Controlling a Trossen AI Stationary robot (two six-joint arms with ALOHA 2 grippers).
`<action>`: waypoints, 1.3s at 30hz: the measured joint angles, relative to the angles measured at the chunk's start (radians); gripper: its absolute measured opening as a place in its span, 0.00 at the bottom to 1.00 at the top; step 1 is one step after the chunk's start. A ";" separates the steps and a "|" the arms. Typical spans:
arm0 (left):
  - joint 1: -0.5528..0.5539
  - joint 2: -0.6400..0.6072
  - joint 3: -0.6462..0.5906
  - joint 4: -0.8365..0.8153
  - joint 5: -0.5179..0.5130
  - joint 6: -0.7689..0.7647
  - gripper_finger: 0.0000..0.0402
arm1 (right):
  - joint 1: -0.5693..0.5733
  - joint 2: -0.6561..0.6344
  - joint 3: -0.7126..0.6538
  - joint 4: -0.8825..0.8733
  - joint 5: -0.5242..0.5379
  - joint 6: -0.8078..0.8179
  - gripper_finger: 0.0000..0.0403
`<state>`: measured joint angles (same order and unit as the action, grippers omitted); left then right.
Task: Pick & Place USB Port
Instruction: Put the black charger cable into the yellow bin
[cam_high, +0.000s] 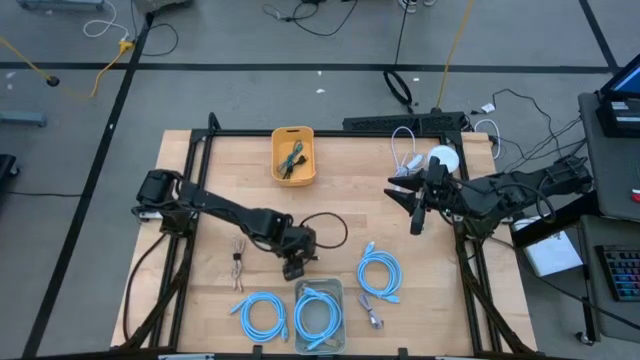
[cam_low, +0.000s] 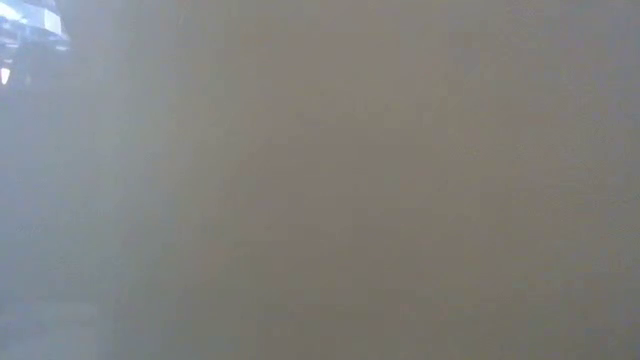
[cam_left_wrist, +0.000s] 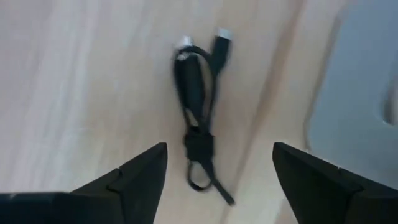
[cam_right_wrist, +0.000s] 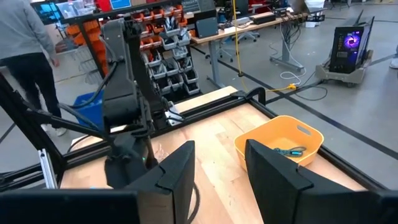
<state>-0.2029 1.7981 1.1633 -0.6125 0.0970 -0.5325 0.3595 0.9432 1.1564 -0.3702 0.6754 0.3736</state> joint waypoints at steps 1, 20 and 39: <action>-0.001 0.005 0.000 0.004 -0.008 0.000 0.70 | 0.000 0.000 0.000 0.000 0.000 0.003 0.33; -0.001 0.113 0.003 0.057 -0.104 0.026 0.16 | 0.000 -0.001 0.000 0.060 -0.024 -0.001 0.33; 0.477 -0.225 0.007 0.275 -0.256 -0.265 0.03 | 0.002 0.063 0.000 0.090 -0.056 -0.001 0.33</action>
<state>0.2738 1.5731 1.1703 -0.3376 -0.1589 -0.7970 0.3618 1.0062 1.1561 -0.2798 0.6198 0.3728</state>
